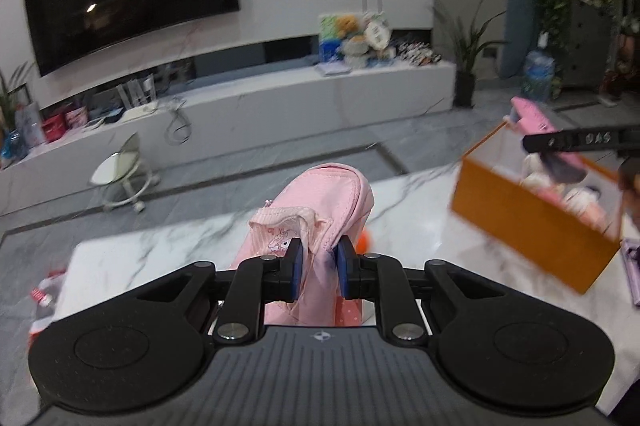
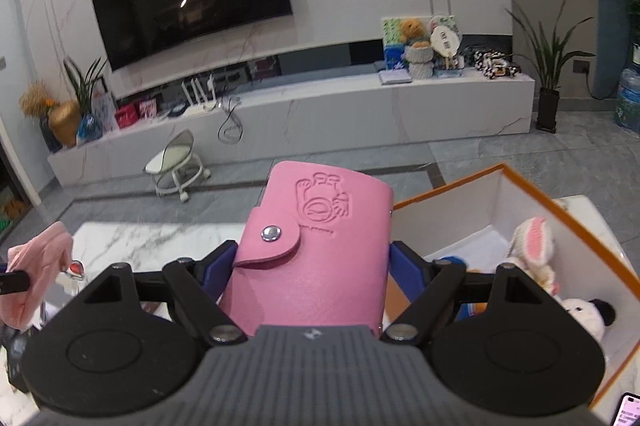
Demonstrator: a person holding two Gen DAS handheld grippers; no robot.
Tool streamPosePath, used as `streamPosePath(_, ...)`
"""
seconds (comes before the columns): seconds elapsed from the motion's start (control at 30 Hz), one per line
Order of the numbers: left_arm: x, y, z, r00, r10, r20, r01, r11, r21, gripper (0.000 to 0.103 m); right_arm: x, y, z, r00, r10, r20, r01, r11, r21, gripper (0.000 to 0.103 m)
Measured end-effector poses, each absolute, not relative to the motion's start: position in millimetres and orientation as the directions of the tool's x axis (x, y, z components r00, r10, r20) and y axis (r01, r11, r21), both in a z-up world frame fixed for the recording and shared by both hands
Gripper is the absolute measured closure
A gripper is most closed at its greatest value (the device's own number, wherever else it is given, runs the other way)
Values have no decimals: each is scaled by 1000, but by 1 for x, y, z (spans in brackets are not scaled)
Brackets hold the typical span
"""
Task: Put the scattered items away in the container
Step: 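Lift the backpack with the left tool while the right tool carries the wallet toward the box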
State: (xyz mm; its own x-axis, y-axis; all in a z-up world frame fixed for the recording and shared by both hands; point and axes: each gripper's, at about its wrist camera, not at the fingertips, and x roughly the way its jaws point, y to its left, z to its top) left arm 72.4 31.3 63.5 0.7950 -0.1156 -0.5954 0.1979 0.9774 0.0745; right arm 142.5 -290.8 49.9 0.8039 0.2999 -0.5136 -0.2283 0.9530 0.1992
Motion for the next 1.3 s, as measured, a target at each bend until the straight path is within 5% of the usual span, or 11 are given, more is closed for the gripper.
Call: streamPosePath(1.3,159,-186,71,745,-360,-562,498,860,109,82,153,-418,68,876,181,-447,-19,939,343,21)
